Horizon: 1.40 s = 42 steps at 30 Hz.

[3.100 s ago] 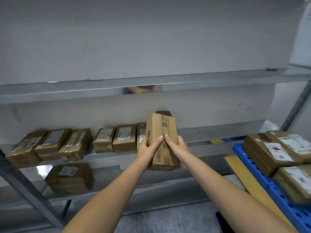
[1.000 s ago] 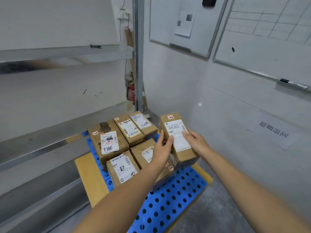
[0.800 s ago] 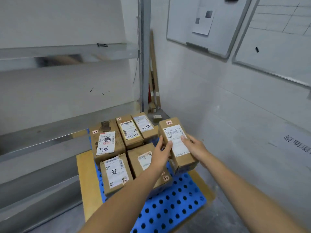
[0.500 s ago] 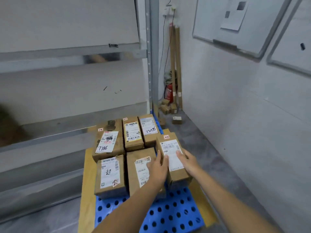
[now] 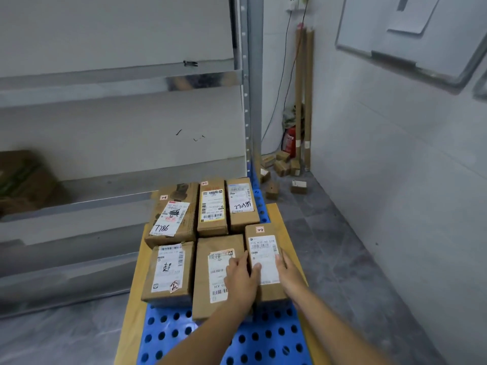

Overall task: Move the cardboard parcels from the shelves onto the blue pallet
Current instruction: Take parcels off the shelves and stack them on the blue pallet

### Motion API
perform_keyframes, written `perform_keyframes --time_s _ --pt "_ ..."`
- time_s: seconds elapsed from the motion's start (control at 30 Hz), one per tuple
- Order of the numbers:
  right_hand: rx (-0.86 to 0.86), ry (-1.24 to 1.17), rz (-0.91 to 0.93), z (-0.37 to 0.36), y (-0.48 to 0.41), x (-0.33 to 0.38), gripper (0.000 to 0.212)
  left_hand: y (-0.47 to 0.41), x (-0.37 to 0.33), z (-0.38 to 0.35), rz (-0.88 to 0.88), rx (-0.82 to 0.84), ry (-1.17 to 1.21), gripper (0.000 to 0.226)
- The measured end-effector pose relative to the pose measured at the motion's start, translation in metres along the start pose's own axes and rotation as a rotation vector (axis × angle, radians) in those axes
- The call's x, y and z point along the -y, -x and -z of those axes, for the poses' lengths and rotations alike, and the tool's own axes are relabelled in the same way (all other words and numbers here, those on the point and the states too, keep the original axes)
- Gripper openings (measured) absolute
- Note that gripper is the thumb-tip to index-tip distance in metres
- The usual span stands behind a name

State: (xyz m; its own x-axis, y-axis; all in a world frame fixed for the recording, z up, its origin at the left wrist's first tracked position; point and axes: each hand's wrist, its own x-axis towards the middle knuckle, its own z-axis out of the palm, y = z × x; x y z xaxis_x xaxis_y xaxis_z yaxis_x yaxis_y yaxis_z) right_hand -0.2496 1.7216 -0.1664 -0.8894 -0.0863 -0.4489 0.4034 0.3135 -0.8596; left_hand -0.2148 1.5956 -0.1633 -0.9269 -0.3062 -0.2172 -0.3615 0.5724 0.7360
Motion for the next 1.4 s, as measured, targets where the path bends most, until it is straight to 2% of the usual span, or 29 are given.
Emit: perform_keyframes --time_s 0.1,0.2,0.3,0.37,0.53,0.67,0.73,0.87,1.0,1.17,1.4 --pt "0.027 0.037 0.020 0.002 -0.006 -0.004 0.038 0.000 0.002 -0.002 0.037 -0.028 0.054 0.041" --pt "-0.004 0.183 0.086 0.006 -0.009 0.001 0.037 -0.002 0.001 0.002 0.076 0.004 0.131 0.044" --pt "-0.190 0.511 0.299 -0.001 -0.009 0.023 0.048 0.000 -0.003 0.019 0.058 0.078 0.217 0.038" --pt "-0.171 0.553 0.434 -0.025 -0.006 0.053 0.054 0.001 -0.003 0.039 -0.014 0.117 0.228 0.031" --pt "0.034 0.556 0.593 -0.125 0.015 0.135 0.058 -0.008 0.017 0.136 -0.137 0.046 0.244 0.020" --pt "0.132 0.534 0.693 -0.217 0.034 0.194 0.053 -0.012 0.056 0.257 -0.122 -0.223 0.230 0.022" --pt "0.156 0.549 0.747 -0.268 0.046 0.218 0.053 -0.010 0.089 0.321 -0.076 -0.361 0.184 0.032" --pt "0.208 0.574 0.791 -0.364 0.068 0.252 0.053 0.001 0.162 0.432 -0.028 -0.512 0.113 0.045" --pt "0.256 0.629 0.821 -0.460 0.089 0.282 0.053 0.011 0.235 0.523 -0.015 -0.556 0.022 0.050" --pt "0.270 0.622 0.861 -0.556 0.110 0.309 0.054 0.012 0.293 0.595 -0.057 -0.600 -0.066 0.049" --pt "0.178 0.753 0.787 -0.611 0.095 0.326 0.055 -0.022 0.323 0.640 -0.129 -0.576 -0.145 0.048"
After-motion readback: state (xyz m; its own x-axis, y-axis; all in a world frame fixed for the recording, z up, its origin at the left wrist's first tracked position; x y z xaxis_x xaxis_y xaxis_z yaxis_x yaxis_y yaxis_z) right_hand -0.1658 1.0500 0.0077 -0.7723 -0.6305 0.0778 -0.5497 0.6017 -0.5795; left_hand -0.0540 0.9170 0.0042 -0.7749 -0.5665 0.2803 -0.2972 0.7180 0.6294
